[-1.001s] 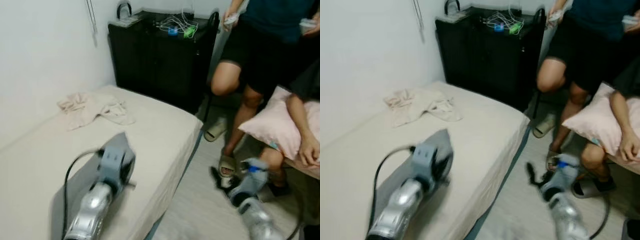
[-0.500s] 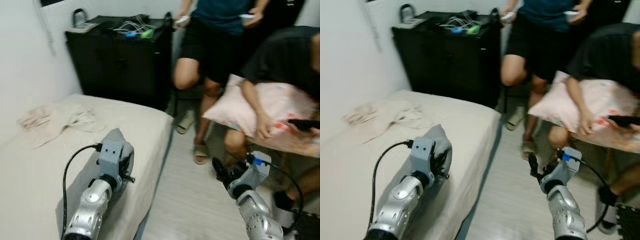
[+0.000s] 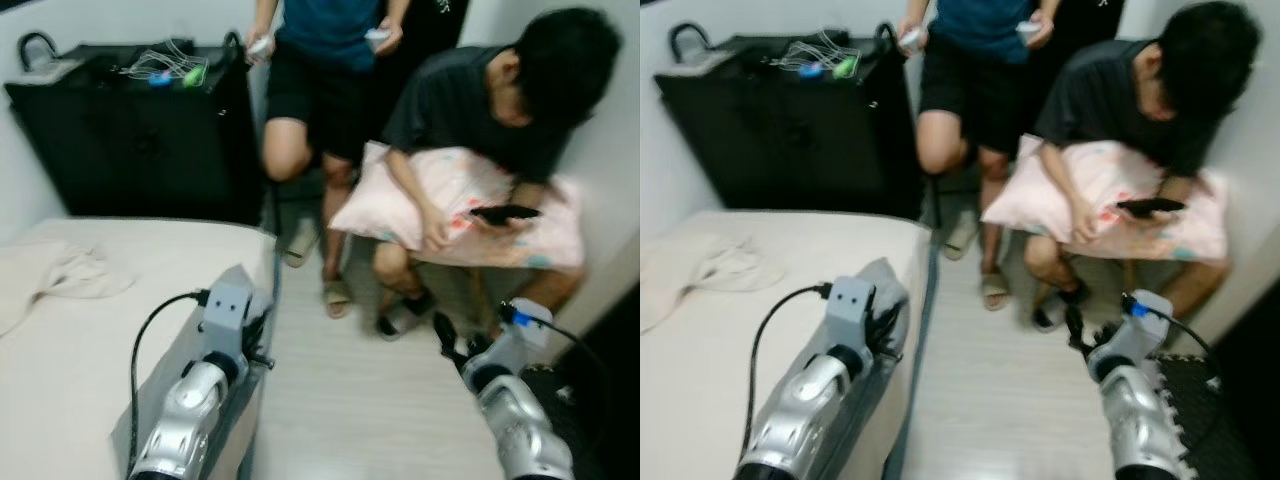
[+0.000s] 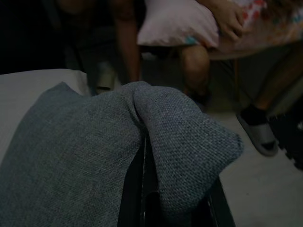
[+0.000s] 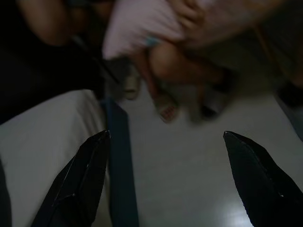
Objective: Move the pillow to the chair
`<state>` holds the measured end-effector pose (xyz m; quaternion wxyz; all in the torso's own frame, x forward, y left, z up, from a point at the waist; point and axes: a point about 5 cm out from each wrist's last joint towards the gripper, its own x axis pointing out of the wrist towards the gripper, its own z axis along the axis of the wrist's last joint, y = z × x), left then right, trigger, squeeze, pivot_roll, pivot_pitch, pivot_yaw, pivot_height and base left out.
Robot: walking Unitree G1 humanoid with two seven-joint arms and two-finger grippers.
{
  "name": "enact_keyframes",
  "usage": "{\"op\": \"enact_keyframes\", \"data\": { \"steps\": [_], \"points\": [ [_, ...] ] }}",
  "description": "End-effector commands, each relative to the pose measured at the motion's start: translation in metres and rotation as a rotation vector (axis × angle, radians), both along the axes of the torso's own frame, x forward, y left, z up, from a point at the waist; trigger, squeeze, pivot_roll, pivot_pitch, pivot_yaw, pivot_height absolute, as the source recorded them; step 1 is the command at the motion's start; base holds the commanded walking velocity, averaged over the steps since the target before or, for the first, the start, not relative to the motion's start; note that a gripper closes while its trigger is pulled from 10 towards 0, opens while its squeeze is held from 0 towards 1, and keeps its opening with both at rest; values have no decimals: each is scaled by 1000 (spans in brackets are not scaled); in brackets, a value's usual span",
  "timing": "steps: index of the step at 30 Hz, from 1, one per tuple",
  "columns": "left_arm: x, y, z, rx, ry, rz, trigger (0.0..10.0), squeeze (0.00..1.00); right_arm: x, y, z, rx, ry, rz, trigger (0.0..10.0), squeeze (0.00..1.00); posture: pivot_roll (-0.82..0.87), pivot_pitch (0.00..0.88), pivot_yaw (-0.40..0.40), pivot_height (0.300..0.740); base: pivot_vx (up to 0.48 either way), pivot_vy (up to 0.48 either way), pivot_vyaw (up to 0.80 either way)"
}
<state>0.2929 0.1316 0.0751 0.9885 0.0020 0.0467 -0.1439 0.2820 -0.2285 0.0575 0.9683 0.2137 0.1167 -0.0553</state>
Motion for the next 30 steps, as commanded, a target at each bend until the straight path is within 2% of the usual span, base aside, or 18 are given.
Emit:
{"op": "enact_keyframes", "data": {
  "steps": [1, 30],
  "points": [
    [2, -1, 7, 1, -40, -10, 10000, 0, -4, -3, -6, 2, 31, -17, 10000, 0, -88, 65, 30, 740, 0, 0, -763],
    [4, -5, 5, 7, -36, -14, 10000, 0, -1, -19, -6, -57, 67, -112, 10000, 0, -91, 50, 22, 740, 0, 0, -764]
  ]
}}
